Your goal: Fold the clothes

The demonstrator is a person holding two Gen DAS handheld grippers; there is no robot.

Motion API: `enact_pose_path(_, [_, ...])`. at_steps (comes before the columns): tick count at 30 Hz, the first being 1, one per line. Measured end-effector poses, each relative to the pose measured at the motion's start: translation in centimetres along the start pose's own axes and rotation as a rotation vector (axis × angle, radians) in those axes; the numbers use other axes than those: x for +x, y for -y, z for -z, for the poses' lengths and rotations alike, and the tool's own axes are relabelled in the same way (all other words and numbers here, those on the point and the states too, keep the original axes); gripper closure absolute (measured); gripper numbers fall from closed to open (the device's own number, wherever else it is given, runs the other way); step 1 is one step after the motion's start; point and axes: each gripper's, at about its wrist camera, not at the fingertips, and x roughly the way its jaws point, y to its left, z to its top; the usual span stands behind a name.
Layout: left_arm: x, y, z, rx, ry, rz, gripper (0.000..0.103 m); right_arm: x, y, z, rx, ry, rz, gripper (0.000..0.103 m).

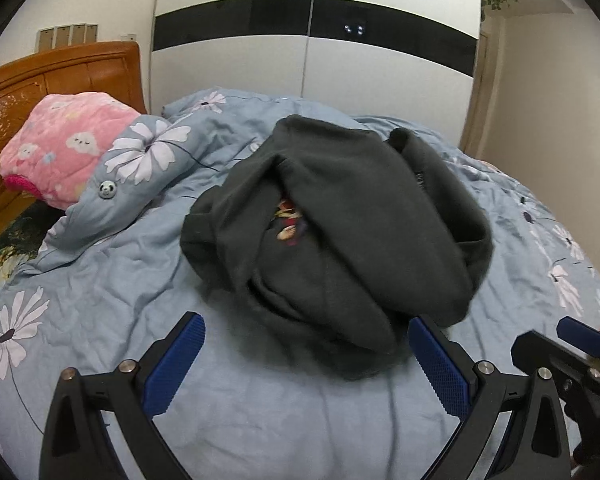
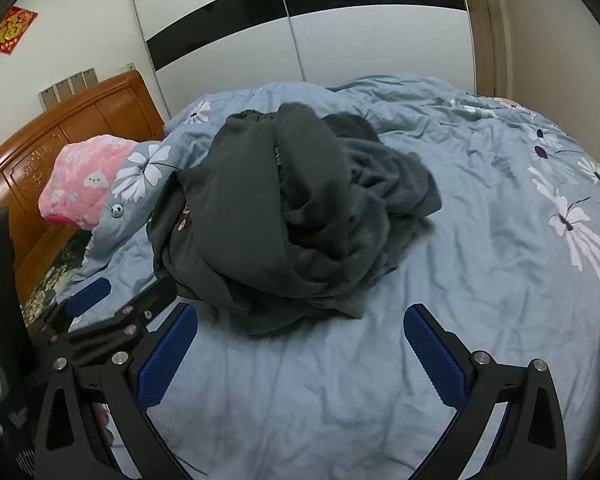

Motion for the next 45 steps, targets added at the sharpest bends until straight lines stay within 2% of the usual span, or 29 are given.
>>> enact_pose_path(12, [0.7, -2.4, 0.7, 0.027, 0.061, -0.032, 0.000, 3.6, -2.0, 0.9, 0.072, 0.056, -0.020, 0.000])
enact_pose_path(17, [2.2, -2.8, 1.6, 0.007, 0.070, -0.065, 0.000, 4.9, -2.3, 1.7, 0.057, 0.052, 0.002, 0.000])
enact_pose_path(21, [3.3, -3.1, 2.3, -0.008, 0.078, -0.093, 0.000, 5.4, -2.8, 2.6, 0.028, 0.087, 0.029, 0.000])
enact_pose_path(29, [4.9, -3.5, 3.3, -0.021, 0.069, -0.122, 0.000, 6.9, -3.0, 2.8, 0.005, 0.101, 0.023, 0.000])
enact_pose_path(34, [4.8, -3.1, 3.2, 0.038, 0.071, -0.170, 0.000, 7.5, -2.9, 3.2, -0.014, 0.106, 0.005, 0.000])
enact_pose_path(41, [5.2, -2.0, 3.5, 0.093, 0.073, -0.181, 0.000, 8.0, -1.7, 3.6, 0.032, 0.098, 0.009, 0.000])
enact_pose_path(45, [5.5, -2.1, 3.5, 0.088, 0.057, -0.171, 0.000, 8.0, -1.5, 3.7, 0.043, 0.096, 0.013, 0.000])
